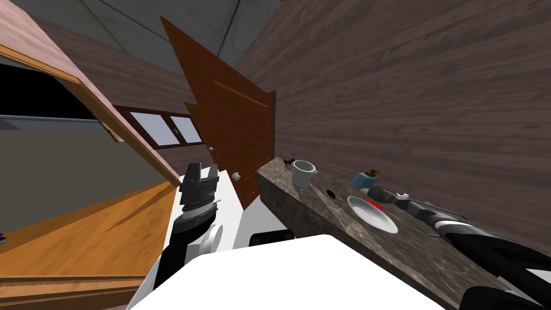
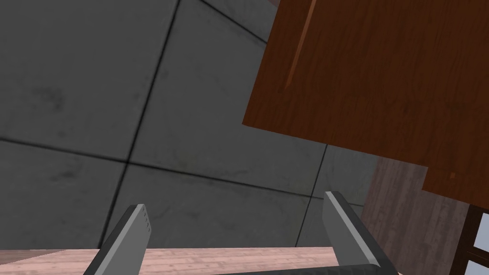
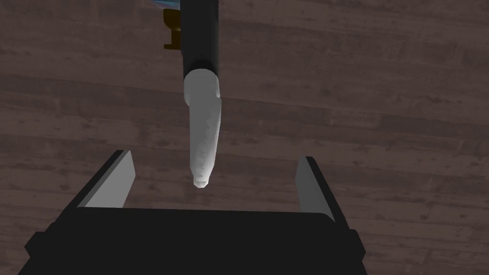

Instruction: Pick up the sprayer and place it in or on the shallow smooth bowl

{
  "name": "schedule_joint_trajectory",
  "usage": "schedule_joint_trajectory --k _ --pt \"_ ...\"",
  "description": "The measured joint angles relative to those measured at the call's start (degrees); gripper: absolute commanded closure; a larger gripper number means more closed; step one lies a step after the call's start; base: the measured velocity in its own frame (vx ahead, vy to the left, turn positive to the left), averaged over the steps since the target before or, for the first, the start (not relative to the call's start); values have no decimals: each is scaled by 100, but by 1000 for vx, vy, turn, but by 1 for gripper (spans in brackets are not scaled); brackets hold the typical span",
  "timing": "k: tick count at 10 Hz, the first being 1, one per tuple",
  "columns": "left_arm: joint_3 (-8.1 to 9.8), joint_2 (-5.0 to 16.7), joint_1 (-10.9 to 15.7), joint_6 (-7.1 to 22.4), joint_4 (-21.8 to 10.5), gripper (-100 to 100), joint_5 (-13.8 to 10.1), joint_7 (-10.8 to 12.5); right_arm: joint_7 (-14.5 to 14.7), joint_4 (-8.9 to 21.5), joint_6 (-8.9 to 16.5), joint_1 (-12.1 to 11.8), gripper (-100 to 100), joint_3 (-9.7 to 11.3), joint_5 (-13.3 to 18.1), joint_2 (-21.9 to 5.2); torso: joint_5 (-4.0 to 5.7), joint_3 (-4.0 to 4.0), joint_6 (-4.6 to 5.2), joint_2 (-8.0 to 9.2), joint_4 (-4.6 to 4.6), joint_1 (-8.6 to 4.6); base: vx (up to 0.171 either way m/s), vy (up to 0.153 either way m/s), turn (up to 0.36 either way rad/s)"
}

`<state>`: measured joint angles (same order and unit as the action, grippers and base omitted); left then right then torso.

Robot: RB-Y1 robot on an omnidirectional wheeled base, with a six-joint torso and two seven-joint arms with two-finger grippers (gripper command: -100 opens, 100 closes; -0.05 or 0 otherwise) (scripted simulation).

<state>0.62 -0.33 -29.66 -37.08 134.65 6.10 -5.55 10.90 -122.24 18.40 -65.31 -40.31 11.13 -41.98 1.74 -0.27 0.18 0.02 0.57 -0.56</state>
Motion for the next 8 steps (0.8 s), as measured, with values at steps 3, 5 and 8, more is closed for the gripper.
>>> schedule_joint_trajectory --k 3,5,8 --pt "0 0 0 0 0 0 0 0 -129 -495 215 -395 -100 -312 -191 -154 -2 1 0 1 0 7 12 14 -42" --pt "0 0 0 0 0 0 0 0 -206 -781 340 -630 -100 -499 -298 -249 -1 1 0 2 -1 6 8 10 -29" --pt "0 0 0 0 0 0 0 0 -268 -937 404 -793 0 -645 -394 -330 2 3 0 5 -1 -1 0 0 0"
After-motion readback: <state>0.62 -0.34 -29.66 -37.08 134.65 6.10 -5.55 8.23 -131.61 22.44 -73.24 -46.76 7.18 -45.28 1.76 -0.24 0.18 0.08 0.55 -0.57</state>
